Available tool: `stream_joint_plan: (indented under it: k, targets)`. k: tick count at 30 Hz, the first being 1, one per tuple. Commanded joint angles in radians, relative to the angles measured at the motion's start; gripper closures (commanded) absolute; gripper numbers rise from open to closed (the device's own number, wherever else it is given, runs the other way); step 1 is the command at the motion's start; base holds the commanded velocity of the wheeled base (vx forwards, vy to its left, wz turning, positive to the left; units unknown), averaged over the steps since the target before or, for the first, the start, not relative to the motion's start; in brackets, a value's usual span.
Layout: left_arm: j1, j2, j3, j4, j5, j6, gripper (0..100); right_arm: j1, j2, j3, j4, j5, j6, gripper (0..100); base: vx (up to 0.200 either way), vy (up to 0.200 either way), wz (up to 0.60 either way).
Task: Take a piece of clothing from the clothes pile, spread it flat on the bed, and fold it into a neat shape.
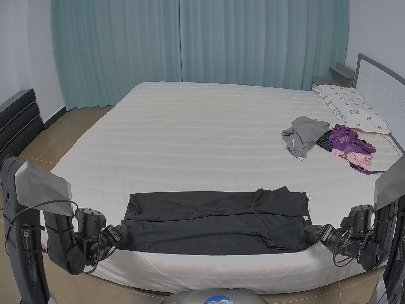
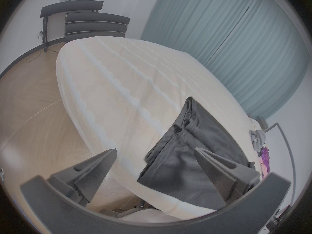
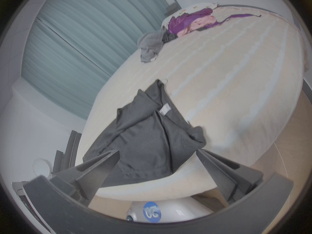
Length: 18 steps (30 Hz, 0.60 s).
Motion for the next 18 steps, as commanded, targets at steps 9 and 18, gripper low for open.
stream_joint_plan:
  k: [9,18]
  targets:
    - [0.038,-0.097,-0.023,-0.003,-0.039,-0.058,0,-0.117,-0.092,-0.05,-0.015,0.001,-0.02,0,0.0,0.0,0.0]
    - [0.045,-0.106,-0.026,-0.004,-0.041,-0.062,0,-0.123,-0.065,-0.058,-0.015,0.055,-0.009,0,0.022,0.0,0.0]
